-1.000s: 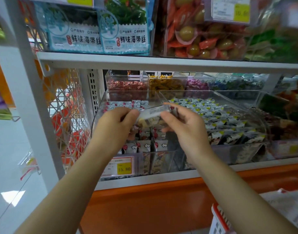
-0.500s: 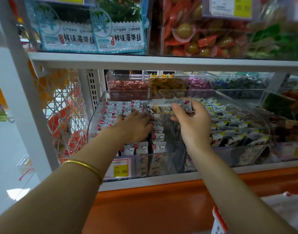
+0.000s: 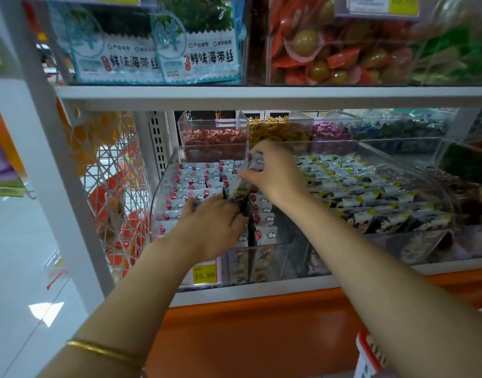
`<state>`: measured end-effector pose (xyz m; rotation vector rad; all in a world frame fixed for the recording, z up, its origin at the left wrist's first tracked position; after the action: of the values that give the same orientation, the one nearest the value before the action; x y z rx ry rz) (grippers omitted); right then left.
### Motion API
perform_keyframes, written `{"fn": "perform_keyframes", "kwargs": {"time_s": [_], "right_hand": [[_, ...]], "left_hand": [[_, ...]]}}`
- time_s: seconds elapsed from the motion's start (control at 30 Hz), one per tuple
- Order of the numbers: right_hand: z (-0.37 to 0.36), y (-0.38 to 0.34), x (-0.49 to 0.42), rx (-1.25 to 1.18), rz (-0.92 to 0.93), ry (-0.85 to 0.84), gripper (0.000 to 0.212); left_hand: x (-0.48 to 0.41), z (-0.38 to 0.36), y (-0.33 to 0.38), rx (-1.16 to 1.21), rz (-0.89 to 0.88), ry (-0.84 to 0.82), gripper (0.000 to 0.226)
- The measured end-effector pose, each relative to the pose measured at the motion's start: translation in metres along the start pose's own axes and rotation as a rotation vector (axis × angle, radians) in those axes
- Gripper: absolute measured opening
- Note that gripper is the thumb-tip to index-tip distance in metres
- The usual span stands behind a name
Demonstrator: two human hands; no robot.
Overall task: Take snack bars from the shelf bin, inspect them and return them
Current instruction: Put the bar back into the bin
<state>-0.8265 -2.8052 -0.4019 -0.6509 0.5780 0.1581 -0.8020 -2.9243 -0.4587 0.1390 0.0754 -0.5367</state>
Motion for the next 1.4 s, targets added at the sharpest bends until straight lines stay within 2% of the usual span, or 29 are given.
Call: {"fn": "perform_keyframes", "kwargs": {"time_s": [0.13, 0.23, 0.33, 0.4, 0.47, 0.57, 0.67, 0.9, 0.97, 1.03, 1.13, 1.27, 1.4], "right_hand": [[-0.023, -0.01, -0.017, 0.294, 0.029, -0.232, 0.039], [-0.036, -0.013, -0.02, 0.343, 0.079, -0.442, 0.019], [-0.054, -0.008, -0.013, 0.441, 0.083, -0.715, 0.03], [-0.055, -0.007, -0.014, 0.428, 0.066, -0.741, 0.039], [-0.05, -0.008, -0.021, 0.375, 0.061, -0.71, 0.04], [-0.036, -0.006, -0.037, 0.278, 0.02, -0.513, 0.032], [-0.035, -0.002, -0.049, 0.317, 0.033, -0.371, 0.025], [-0.055, 0.0, -0.058, 0.555, 0.074, -0.379, 0.006], [-0.061, -0.001, -0.053, 0.595, 0.091, -0.393, 0.016], [-0.059, -0.002, -0.051, 0.524, 0.098, -0.374, 0.023], [-0.042, -0.008, -0.05, 0.278, 0.08, -0.288, 0.015], [-0.009, -0.013, -0.039, 0.132, 0.055, -0.069, 0.019], [0.027, -0.012, -0.008, -0.051, 0.016, 0.191, 0.012]], "left_hand": [[0.005, 0.001, -0.001, 0.067, -0.002, 0.007, 0.044], [0.008, 0.007, -0.001, 0.12, -0.015, 0.039, 0.044], [0.012, 0.013, -0.002, 0.138, -0.023, 0.032, 0.043], [0.012, 0.017, -0.007, 0.136, -0.006, 0.027, 0.044], [0.014, 0.02, -0.014, 0.136, 0.03, 0.026, 0.044], [0.016, 0.025, -0.022, 0.106, 0.052, 0.031, 0.042], [0.02, 0.028, -0.025, 0.118, 0.055, 0.041, 0.04], [0.024, 0.031, -0.022, 0.118, 0.074, 0.049, 0.037], [0.025, 0.032, -0.02, 0.126, 0.079, 0.064, 0.035], [0.026, 0.032, -0.019, 0.139, 0.085, 0.085, 0.036], [0.027, 0.035, -0.018, 0.152, 0.096, 0.138, 0.035], [0.03, 0.044, -0.02, 0.247, 0.139, 0.287, 0.034], [0.038, 0.053, -0.022, 0.349, 0.167, 0.452, 0.039]]}}
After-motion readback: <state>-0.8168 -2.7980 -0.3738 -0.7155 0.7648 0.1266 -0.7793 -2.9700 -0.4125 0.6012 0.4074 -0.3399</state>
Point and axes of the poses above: each hand's wrist, its own x-axis away from the middle knuckle, its own z-axis out of the back of the hand, y = z × x, the point moved 5 cm from there along -x, towards the middle knuckle, and after that the axes turned 3 degrees about -z, right-handed, at the moved point
